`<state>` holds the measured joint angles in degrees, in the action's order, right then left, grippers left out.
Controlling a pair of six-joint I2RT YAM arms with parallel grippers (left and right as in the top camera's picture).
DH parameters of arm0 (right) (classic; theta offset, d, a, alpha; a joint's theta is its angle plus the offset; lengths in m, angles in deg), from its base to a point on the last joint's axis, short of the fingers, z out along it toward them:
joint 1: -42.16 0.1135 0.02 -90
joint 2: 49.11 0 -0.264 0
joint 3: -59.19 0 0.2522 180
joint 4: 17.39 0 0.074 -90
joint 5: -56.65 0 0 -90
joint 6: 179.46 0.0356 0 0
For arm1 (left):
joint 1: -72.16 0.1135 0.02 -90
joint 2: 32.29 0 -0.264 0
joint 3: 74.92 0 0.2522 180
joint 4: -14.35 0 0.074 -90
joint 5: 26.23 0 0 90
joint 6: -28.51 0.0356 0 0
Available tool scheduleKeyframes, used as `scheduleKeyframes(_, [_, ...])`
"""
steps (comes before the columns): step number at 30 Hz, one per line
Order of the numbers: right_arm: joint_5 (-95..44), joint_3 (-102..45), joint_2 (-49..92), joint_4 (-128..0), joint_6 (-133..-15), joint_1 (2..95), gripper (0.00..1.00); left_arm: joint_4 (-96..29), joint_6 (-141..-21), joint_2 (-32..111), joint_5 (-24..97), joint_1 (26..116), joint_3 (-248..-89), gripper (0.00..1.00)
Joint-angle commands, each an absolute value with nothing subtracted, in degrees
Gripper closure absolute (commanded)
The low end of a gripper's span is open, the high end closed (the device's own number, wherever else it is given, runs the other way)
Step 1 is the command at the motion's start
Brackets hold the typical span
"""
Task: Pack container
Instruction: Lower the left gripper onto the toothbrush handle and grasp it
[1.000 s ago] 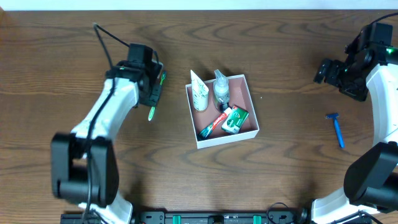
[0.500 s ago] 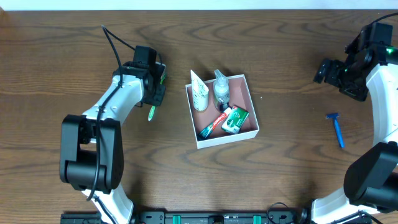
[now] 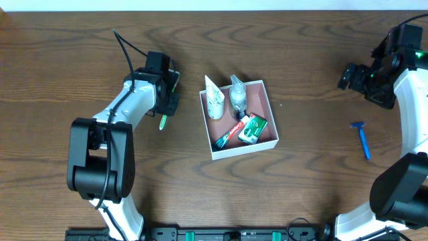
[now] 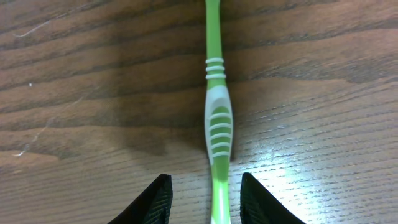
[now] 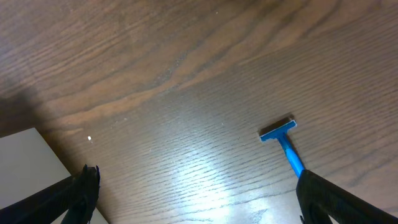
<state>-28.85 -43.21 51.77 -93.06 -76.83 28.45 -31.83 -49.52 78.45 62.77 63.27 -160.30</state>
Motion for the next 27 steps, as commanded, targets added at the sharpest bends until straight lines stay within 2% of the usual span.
scheduleKeyframes(1, [-28.66,-42.99,52.05,-93.08,-76.2,27.96,0.01,-31.44,-49.83,79.3,61.35,63.47,-160.49,0.63])
scheduleKeyframes(27, [-28.66,-42.99,52.05,-93.08,-76.2,27.96,0.01,-31.35,-49.89,83.08,61.16,63.51,-160.03,0.64])
